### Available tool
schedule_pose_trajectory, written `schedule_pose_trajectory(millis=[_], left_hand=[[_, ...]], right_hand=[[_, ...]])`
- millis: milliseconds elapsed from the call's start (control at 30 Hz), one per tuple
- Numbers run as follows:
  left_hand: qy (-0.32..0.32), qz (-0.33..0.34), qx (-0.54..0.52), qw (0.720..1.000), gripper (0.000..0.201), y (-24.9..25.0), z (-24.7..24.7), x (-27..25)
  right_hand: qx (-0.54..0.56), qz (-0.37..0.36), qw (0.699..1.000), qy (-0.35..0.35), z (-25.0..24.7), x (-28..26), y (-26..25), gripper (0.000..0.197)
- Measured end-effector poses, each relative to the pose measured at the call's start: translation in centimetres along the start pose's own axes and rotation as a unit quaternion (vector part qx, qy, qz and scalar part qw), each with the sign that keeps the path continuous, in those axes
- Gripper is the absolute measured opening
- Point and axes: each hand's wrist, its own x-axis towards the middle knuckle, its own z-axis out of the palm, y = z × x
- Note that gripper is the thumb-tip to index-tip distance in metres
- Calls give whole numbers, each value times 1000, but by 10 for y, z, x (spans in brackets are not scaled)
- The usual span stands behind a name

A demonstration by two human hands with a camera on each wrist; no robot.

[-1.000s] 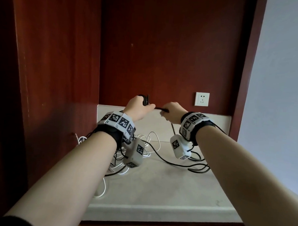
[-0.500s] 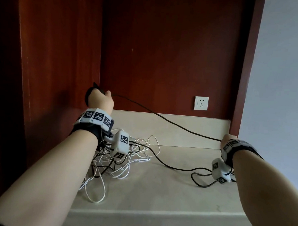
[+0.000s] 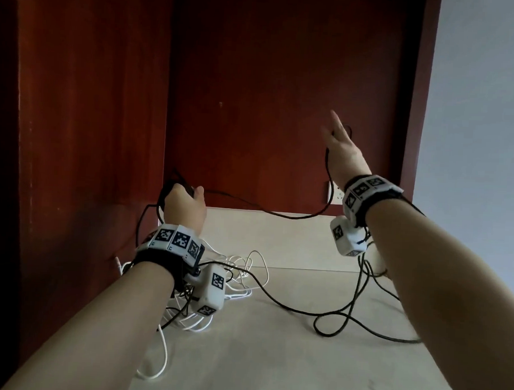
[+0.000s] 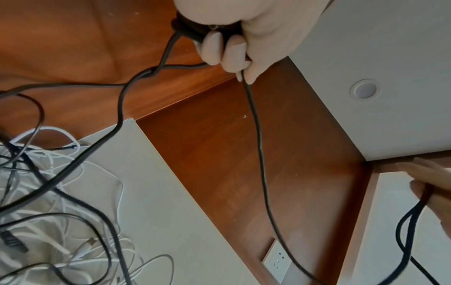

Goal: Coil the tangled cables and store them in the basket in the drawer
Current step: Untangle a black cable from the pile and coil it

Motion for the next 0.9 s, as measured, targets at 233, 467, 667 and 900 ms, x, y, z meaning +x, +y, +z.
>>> schedule_pose_trajectory(millis=[233,467,667,900], left_hand=[[-190,-44,95,976,16,-15,11,-19],[-364,-88,-40,926,15,-3,16,-48],[-532,-83,-166,826,36,6,10,-74],[-625,-73,-194,753,39,-6,-15,-93]], right_hand=[[-208,145,875,-413,61,-70,48,43],[6,160,879,-448,114,-108,5,50],[361,138,872,-302,128,-135,-48,89],[513,181,833,-99,119,-185,-66,23]])
